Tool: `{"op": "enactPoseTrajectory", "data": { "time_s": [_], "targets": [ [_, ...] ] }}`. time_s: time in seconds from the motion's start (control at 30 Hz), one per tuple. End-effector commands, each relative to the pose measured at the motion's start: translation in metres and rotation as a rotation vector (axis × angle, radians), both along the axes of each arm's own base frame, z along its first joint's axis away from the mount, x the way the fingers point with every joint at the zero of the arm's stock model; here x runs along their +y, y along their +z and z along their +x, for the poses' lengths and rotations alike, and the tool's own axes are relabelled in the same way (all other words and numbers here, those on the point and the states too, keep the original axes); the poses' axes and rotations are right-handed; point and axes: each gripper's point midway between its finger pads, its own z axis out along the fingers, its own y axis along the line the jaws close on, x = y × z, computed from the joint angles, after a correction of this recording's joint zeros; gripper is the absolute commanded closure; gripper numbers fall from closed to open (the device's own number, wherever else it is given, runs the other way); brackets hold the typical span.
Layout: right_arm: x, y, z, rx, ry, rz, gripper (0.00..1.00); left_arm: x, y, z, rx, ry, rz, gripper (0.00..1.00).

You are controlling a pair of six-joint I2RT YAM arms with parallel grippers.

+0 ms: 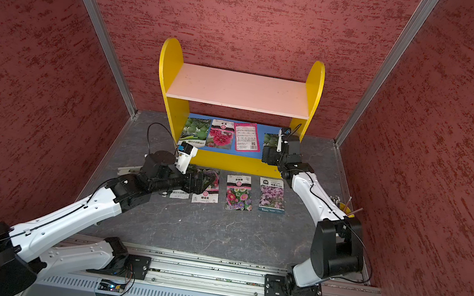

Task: Take the seed bag off the shelf
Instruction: Pick up the seed packet from the shelf.

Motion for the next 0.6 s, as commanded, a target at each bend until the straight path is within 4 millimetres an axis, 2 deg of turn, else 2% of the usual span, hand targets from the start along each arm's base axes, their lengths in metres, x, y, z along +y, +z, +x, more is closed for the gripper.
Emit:
{"op": "enactPoseTrajectory", "data": {
  "time_s": [0.0,0.13,0.3,0.43,0.57],
  "targets": [
    [-0.001,0.037,-0.024,-0.029,0.011,0.059,0.03,-0.011,0.012,0.017,-0.022,-0.02,-0.073,0.0],
    [-0.008,0.039,-0.054,-0.017,-0.011,0.087,0.02,-0.031,0.011,0.032,-0.011,-0.079,-0.079,0.0],
    [-0.021,0.023,-0.088,0.007,-0.068,0.116,0.02,-0.057,0.005,0.043,0.017,-0.154,-0.111,0.0],
    [-0.032,0.009,-0.103,0.021,-0.108,0.121,0.02,-0.067,0.004,0.043,0.018,-0.167,-0.128,0.0],
    [-0.035,-0.001,-0.109,0.032,-0.122,0.176,0.02,-0.066,0.004,0.041,0.01,-0.156,-0.092,0.0]
  ]
}}
